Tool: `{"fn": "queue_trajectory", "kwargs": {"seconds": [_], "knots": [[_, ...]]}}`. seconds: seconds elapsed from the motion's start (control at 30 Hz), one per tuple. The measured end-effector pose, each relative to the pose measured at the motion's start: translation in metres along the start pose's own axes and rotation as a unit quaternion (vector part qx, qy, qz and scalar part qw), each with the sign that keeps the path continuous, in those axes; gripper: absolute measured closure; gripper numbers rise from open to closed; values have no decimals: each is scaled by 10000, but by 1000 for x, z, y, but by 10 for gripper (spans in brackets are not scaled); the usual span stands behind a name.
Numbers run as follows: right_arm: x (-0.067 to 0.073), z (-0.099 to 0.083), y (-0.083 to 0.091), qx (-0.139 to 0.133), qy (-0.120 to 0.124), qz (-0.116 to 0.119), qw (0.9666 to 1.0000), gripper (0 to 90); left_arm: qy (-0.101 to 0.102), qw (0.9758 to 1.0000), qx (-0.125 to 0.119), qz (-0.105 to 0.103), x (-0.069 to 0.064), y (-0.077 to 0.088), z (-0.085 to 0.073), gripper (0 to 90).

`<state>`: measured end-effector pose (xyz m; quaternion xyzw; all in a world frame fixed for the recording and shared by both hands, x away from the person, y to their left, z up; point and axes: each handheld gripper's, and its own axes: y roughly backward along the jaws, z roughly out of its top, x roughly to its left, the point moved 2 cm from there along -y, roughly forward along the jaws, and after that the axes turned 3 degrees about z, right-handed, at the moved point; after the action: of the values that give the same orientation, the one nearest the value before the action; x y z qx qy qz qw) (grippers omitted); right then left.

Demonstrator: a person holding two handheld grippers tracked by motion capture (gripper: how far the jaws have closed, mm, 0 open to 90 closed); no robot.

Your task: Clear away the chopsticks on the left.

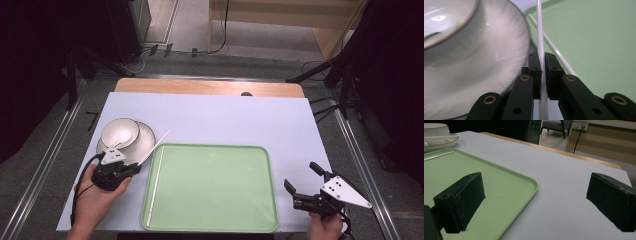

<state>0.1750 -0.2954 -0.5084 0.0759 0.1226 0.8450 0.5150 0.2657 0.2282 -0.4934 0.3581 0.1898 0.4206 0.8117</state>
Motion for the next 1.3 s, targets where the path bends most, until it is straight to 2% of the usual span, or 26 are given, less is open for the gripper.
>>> {"fn": "queue_trajectory", "kwargs": {"seconds": [0.13, 0.37, 0.4, 0.57, 0.73, 0.87, 1.03, 1.07, 1.13, 1.17, 1.2, 1.3], "knots": [[0, 0, 1, -5, 4, -6, 10000, 16, 170, 9996, 22, -227, -25, -7, -3, 849], [-1, 0, 2, -35, -25, -16, 10000, 16, 370, 9981, 164, -456, -67, -23, -7, 849], [-1, 0, 2, -41, -26, -13, 10000, 16, 348, 9980, 225, -485, -74, -28, -7, 849], [-1, 0, 2, -40, -29, -8, 10000, 16, 323, 9976, 381, -488, -94, -41, -10, 848], [-2, 0, 2, -42, -48, -10, 10000, 16, 415, 9974, 392, -433, -98, -41, -10, 838], [-1, 0, 1, -15, -41, -2, 10000, 16, 390, 9977, 357, -436, -101, -41, -10, 773], [-1, 0, 1, -32, -35, -6, 10000, 16, 517, 9960, 353, -635, -96, -42, -7, 726], [-2, 0, 2, -41, -46, -24, 10000, 16, 532, 9959, 306, -662, -95, -42, -5, 743], [-3, 0, 2, -38, -36, -30, 10000, 16, 558, 9946, 196, -852, -94, -43, 1, 761], [-3, 0, 2, -44, -63, -33, 10000, 16, 472, 9952, 148, -846, -95, -44, 7, 792], [-5, 0, 2, -55, -82, -33, 9999, 16, 408, 9955, 117, -847, -96, -45, 10, 877], [-5, 0, 2, -55, -87, -44, 9999, 16, 267, 9951, 109, -947, -101, -57, 26, 900]]}}
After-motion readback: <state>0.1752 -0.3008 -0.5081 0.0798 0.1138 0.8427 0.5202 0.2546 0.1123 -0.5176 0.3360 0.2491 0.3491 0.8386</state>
